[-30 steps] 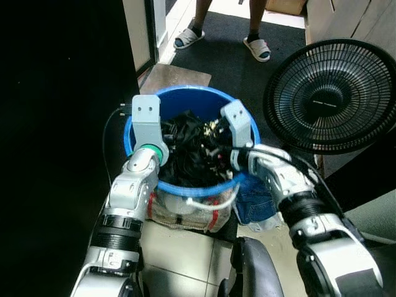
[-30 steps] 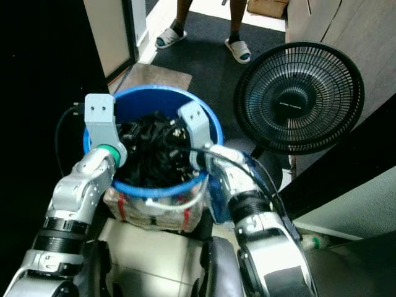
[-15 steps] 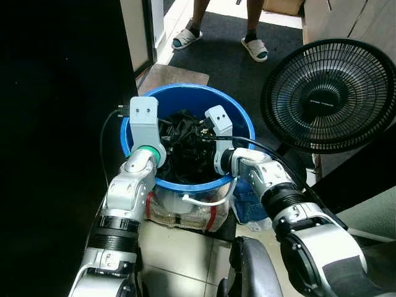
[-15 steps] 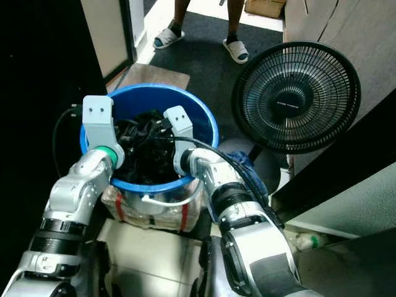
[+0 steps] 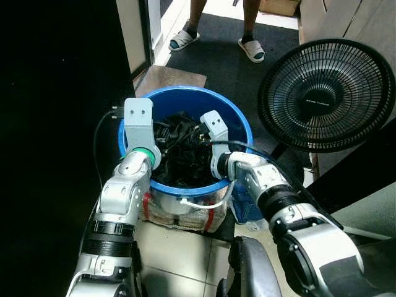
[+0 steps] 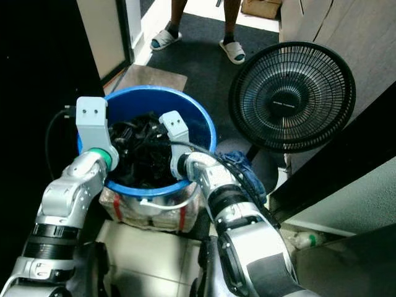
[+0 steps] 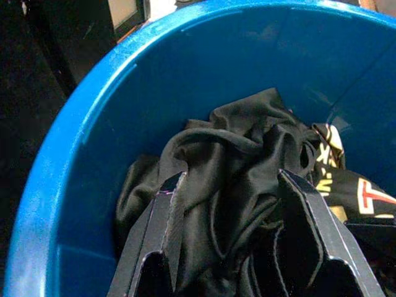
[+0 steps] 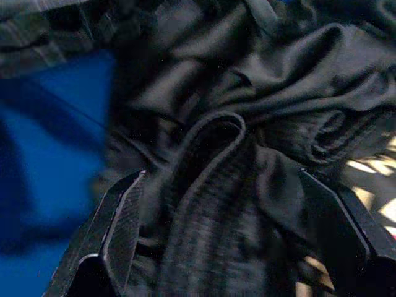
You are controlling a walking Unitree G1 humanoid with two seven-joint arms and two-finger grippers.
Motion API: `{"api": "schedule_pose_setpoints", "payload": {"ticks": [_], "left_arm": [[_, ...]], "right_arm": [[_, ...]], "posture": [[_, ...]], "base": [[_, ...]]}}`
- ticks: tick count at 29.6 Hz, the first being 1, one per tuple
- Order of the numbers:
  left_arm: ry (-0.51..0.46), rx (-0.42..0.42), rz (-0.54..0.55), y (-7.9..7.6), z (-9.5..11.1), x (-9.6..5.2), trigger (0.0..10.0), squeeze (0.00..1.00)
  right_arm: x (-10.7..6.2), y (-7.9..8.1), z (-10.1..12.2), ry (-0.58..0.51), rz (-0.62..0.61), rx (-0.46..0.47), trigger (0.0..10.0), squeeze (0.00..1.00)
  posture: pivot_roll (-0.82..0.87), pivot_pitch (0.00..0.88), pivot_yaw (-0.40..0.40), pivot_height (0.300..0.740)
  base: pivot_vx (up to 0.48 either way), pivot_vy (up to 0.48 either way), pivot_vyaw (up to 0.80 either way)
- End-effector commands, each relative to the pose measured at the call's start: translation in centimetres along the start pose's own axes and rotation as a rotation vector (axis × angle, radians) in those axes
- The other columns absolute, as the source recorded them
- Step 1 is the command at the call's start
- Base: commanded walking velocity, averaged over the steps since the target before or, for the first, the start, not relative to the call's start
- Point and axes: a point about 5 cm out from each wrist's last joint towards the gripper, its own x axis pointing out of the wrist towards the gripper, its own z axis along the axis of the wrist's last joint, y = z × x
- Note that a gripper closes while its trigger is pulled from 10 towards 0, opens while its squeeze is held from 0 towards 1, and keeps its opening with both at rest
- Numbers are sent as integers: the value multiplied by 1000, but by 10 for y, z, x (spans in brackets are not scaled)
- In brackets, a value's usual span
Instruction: Clothes washing
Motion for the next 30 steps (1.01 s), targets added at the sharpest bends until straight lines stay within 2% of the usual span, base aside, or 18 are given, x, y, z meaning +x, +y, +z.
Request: {"api": "schedule_pose_setpoints", "payload": {"ticks": [1, 5, 8, 13, 18, 21, 24, 28, 30], "left_arm": [[23, 11, -8, -2, -5, -1, 10000, 0], [26, 9, -25, -7, -6, 0, 10000, 0], [27, 8, -29, -8, -5, 0, 10000, 0], [28, 7, -33, -9, -5, 0, 10000, 0], [29, 8, -32, -9, -5, 0, 10000, 0], [28, 9, -28, -7, -4, -1, 10000, 0], [28, 10, -25, -7, -4, -2, 10000, 0], [29, 10, -25, -7, -4, -2, 10000, 0], [29, 9, -27, -7, -4, -2, 10000, 0]], "right_arm": [[-2, 5, -53, 165, -17, 71, 10000, 0], [-12, -5, -72, 226, -50, 111, 10000, 0], [-15, -6, -77, 239, -42, 141, 10000, 0], [-16, -5, -82, 243, -10, 140, 10000, 0], [-14, 4, -84, 233, 86, 113, 10000, 0], [-13, 9, -83, 214, 142, 100, 10000, 0], [-12, 14, -76, 133, 226, 100, 10000, 0], [-12, 15, -74, 106, 248, 103, 10000, 0], [-14, 18, -69, 61, 310, 114, 10000, 0]], "posture": [[111, 342, -1, 565], [96, 341, 4, 565], [92, 343, 6, 565], [94, 343, 7, 565], [107, 345, 7, 565], [112, 347, 7, 565], [113, 350, 7, 565], [112, 351, 7, 565], [109, 352, 9, 565]], "base": [[0, 0, 0], [0, 0, 0], [0, 0, 0], [0, 0, 0], [0, 0, 0], [0, 0, 0], [0, 0, 0], [0, 0, 0], [0, 0, 0]]}}
